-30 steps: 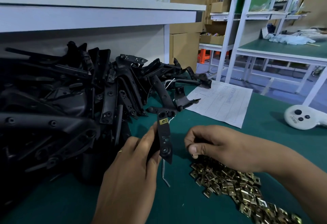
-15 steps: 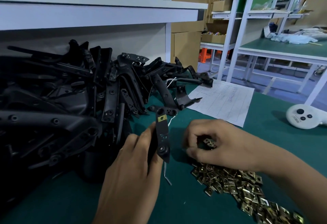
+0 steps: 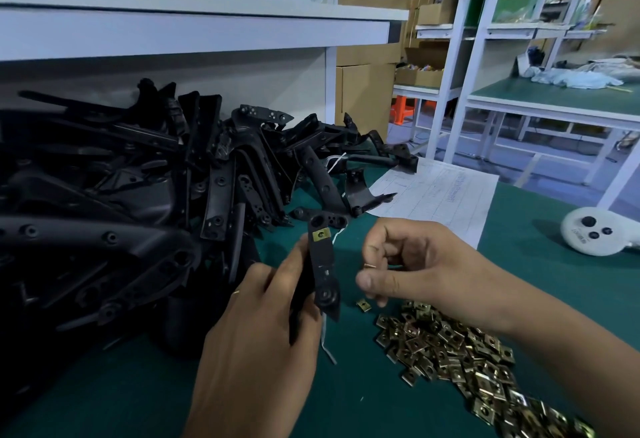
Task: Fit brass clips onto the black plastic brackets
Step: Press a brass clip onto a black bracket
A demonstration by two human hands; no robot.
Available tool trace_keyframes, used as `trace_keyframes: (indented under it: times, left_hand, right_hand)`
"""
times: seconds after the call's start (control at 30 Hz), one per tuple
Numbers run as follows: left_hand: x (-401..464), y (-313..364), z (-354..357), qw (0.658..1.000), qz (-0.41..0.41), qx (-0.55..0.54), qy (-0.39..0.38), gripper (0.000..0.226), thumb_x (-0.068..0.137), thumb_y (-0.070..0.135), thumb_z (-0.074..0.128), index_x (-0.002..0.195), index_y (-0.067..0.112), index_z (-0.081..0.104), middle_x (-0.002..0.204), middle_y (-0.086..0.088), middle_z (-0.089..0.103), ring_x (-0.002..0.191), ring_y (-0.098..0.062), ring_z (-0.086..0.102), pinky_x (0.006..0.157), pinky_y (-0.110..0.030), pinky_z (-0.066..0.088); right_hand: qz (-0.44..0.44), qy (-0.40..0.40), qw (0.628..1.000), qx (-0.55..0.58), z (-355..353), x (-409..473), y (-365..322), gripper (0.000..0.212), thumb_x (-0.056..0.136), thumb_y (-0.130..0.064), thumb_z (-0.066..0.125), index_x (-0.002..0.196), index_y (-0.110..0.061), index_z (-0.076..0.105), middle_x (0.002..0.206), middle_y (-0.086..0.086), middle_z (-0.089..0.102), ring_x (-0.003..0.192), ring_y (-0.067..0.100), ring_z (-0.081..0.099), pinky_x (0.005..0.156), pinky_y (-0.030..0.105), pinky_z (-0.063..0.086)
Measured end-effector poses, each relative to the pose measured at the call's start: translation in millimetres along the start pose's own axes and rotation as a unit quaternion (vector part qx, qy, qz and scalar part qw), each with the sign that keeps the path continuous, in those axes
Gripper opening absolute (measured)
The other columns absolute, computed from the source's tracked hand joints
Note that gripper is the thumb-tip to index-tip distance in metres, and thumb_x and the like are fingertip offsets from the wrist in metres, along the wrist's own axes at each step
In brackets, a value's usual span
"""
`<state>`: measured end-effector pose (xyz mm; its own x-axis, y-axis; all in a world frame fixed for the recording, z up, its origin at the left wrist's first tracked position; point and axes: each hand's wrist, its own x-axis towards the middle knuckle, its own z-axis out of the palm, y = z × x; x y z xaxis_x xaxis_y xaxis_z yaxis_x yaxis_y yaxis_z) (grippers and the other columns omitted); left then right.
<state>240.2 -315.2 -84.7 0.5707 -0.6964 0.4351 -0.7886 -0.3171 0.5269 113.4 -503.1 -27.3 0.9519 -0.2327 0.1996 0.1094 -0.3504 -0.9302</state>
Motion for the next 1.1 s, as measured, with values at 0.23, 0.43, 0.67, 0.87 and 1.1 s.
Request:
trace_keyframes:
  times: [0.23,0.43,0.67,0.87,1.1]
  left_hand:
    - [-1.0,2.5,-2.1,1.0,0.012,0.0,0.01,0.06,0.095,0.059,0.032,0.142,0.077,0.0,0.112,0.026,0.037,0.102,0.0,0.049,0.081,-0.029,0.051]
    - [-0.5,-1.7,2.6,0.999,0.039,0.029,0.01,0.064,0.098,0.058,0.033,0.14,0.08,-0.01,0.111,0.028,0.035,0.101,0.003,0.046,0.072,-0.016,0.045]
    - [-0.1,-4.6,4.1,0.998,0.039,0.039,0.012,0.067,0.099,0.056,0.032,0.145,0.073,-0.014,0.109,0.026,0.032,0.1,0.002,0.046,0.069,-0.016,0.045]
    - [0.3,-0.5,0.9,0.997,0.047,0.06,0.015,0.069,0.096,0.056,0.027,0.142,0.074,-0.021,0.109,0.023,0.03,0.101,-0.001,0.045,0.073,-0.024,0.05]
    - [0.7,1.2,0.6,0.996,0.037,0.085,0.014,0.071,0.094,0.058,0.024,0.137,0.074,-0.03,0.108,0.023,0.025,0.101,-0.001,0.039,0.064,-0.017,0.037]
  right_hand:
    - [0.02,-0.014,0.999,0.025,5.2,-0.4,-3.5,0.016,0.09,-0.001,0.076,0.093,0.0,0.06,0.077,0.01,0.06,0.071,0.02,0.059,0.067,0.022,0.051]
    - [0.037,-0.033,0.998,0.049,8.8,-0.3,-2.3,0.008,0.093,0.001,0.071,0.096,-0.002,0.065,0.074,0.01,0.062,0.07,0.023,0.062,0.063,0.023,0.049]
    - [0.042,-0.038,0.995,0.082,8.9,-0.3,-1.4,0.013,0.095,-0.005,0.069,0.101,0.006,0.063,0.089,0.018,0.068,0.082,0.03,0.069,0.08,0.031,0.058]
    - [0.055,-0.06,0.992,0.096,3.0,0.2,0.0,0.005,0.095,-0.008,0.071,0.097,-0.003,0.07,0.082,0.017,0.069,0.077,0.03,0.069,0.067,0.028,0.056]
    - [0.079,-0.06,0.991,0.091,1.9,0.0,0.4,0.006,0.094,-0.012,0.074,0.088,-0.012,0.074,0.074,0.012,0.07,0.073,0.028,0.073,0.06,0.023,0.052]
